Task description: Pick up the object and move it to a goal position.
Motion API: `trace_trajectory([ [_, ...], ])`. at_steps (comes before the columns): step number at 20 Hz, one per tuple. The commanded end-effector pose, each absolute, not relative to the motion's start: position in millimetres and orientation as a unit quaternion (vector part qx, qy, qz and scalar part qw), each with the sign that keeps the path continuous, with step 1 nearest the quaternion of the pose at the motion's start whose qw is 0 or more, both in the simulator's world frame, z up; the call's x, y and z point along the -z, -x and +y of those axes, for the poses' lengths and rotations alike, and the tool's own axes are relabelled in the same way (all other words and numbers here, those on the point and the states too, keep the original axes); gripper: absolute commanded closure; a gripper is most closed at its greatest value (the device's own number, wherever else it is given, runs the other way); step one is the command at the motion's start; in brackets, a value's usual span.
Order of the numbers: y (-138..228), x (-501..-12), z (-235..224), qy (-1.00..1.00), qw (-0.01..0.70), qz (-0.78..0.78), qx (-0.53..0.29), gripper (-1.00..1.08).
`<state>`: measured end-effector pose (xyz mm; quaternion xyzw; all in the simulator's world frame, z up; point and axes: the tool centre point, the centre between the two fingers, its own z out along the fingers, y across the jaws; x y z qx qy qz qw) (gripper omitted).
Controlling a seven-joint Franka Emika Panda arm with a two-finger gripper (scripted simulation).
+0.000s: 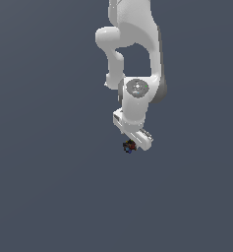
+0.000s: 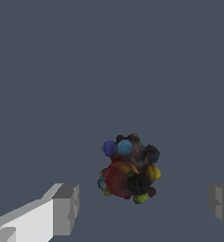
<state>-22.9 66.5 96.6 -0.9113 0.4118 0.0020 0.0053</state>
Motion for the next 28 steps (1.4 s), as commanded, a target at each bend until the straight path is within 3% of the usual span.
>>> trace_trajectory([
  [1,25,-92,69,0.899,0.004,0.437,-0.002,-0.92],
  [20,33,-79,75,0.863,0.000,0.506,0.000,-0.92],
  [28,34,-48,75,0.862,0.000,0.507,0.000,-0.92],
])
